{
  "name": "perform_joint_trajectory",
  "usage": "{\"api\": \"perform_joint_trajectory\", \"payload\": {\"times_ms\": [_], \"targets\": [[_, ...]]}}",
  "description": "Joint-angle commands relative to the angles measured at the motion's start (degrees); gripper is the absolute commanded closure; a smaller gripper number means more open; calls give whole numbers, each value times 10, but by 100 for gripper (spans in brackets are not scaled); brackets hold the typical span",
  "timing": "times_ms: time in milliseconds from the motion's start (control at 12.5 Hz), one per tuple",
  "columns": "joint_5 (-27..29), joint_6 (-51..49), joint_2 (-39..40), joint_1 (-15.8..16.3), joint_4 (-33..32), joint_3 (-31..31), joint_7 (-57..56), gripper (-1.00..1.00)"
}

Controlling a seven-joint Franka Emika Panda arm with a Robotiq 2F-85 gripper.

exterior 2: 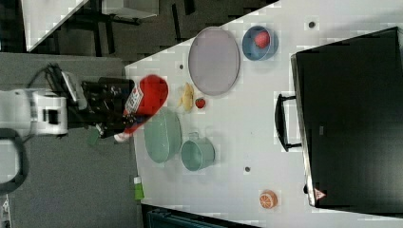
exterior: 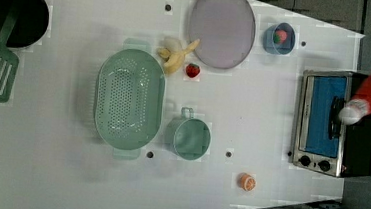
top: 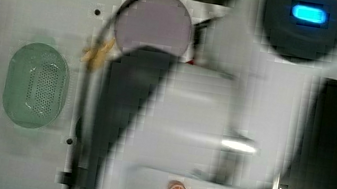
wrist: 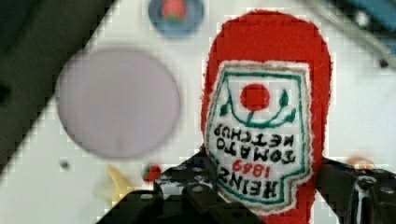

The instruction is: Pick Ketchup from oven and place it on table.

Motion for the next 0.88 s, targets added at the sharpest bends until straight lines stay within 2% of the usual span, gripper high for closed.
{"api": "perform_joint_trajectory", "payload": {"times_ms": [80,240,560,880], "targets": [[-2,-5,4,-1,-63,2,27,-27],[-2,39,4,-1,-128,6,34,-27],[-2,212,25,-2,-262,5,34,-27],[0,349,98,-2,-319,6,34,-27]]}}
